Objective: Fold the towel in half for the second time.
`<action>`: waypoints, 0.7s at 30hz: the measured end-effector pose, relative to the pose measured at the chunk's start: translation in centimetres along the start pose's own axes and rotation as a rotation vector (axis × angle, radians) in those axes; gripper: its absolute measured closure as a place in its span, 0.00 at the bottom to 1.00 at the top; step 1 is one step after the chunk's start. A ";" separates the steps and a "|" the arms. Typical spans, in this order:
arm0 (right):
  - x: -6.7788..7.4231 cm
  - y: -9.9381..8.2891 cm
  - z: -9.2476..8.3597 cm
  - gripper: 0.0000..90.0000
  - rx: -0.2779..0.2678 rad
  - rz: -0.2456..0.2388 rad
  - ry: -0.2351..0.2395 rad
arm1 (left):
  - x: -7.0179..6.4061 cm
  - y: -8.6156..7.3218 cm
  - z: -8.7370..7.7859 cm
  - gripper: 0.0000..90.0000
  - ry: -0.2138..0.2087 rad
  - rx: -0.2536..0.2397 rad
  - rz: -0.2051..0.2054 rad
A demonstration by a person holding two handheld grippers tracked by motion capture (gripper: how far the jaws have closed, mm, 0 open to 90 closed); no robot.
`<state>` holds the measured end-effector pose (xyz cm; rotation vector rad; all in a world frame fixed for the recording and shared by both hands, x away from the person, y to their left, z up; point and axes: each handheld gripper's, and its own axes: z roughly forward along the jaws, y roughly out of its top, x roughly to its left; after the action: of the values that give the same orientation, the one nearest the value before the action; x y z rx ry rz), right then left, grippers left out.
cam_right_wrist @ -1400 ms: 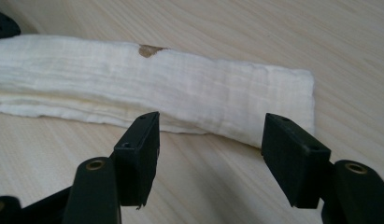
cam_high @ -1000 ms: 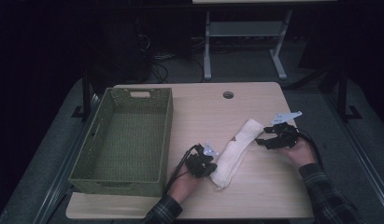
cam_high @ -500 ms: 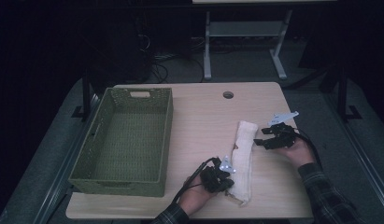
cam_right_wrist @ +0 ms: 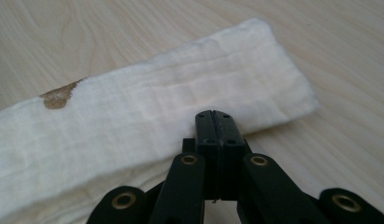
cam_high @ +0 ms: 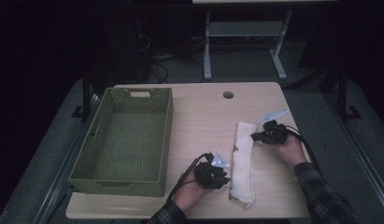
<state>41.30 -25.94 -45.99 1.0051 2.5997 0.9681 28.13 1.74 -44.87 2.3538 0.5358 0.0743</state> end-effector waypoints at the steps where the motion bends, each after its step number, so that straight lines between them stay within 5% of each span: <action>1: 0.2 0.2 0.3 0.99 0.008 -0.007 0.001 | 0.1 0.0 -0.1 0.79 0.004 -0.004 -0.003; 13: 2.0 2.6 2.6 0.98 0.006 -0.080 0.026 | 0.4 0.3 -0.3 0.72 0.008 -0.028 0.006; 21: 1.3 2.7 0.6 0.75 -0.051 -0.059 0.048 | 0.7 2.4 0.7 0.59 -0.055 -0.056 0.073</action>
<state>41.97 -23.28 -44.62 0.8986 2.6129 1.0507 29.74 -0.04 -43.92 2.3135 0.4162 0.0571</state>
